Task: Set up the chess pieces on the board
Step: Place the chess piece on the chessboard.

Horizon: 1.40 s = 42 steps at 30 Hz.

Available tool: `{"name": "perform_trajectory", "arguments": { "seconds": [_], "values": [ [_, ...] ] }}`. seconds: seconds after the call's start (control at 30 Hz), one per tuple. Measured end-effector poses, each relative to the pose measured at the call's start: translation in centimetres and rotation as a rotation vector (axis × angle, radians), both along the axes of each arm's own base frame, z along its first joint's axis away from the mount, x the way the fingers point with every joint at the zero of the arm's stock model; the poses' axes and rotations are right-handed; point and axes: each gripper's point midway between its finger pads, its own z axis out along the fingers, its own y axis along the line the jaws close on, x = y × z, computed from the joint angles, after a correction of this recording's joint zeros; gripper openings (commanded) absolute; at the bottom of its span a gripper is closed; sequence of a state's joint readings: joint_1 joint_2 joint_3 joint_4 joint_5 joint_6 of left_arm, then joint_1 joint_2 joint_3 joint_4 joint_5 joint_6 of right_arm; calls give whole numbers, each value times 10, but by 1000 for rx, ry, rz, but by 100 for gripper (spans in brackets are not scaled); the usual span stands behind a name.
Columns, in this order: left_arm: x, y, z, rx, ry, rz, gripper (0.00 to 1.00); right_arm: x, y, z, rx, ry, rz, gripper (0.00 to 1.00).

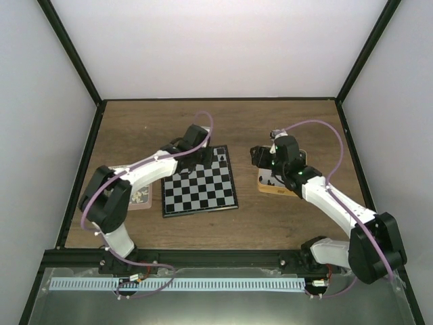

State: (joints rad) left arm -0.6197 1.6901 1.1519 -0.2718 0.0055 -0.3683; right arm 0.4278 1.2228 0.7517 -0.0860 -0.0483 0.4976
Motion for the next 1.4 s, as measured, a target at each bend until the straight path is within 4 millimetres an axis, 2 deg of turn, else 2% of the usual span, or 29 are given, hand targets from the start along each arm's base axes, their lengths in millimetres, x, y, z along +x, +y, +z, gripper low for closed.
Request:
{"name": "perform_trajectory", "arguments": {
  "seconds": [0.13, 0.23, 0.4, 0.63, 0.77, 1.1, 1.27, 1.4],
  "values": [
    [12, 3, -24, 108, -8, 31, 4, 1, -15, -6, -17, 29, -92, 67],
    [16, 7, -35, 160, -13, 47, 4, 0, -22, -11, -26, 53, -129, 67],
    [17, 0, -50, 187, -12, 30, 4, -1, -29, -15, -26, 73, -166, 67],
    [24, -9, -57, 165, -24, 17, 5, -2, -32, -19, -31, 89, -177, 67],
    [27, -14, -68, 164, -12, 7, 6, -3, -34, -20, -35, 97, -183, 67],
    [32, -17, -76, 166, -12, 9, 18, -4, -37, -17, -34, 92, -191, 67],
    [31, -17, -81, 169, -2, 4, 19, -4, -38, -18, -33, 91, -191, 67],
    [31, -17, -81, 169, -1, 5, 28, -7, -41, -22, -38, 102, -196, 68]
  ]
}}
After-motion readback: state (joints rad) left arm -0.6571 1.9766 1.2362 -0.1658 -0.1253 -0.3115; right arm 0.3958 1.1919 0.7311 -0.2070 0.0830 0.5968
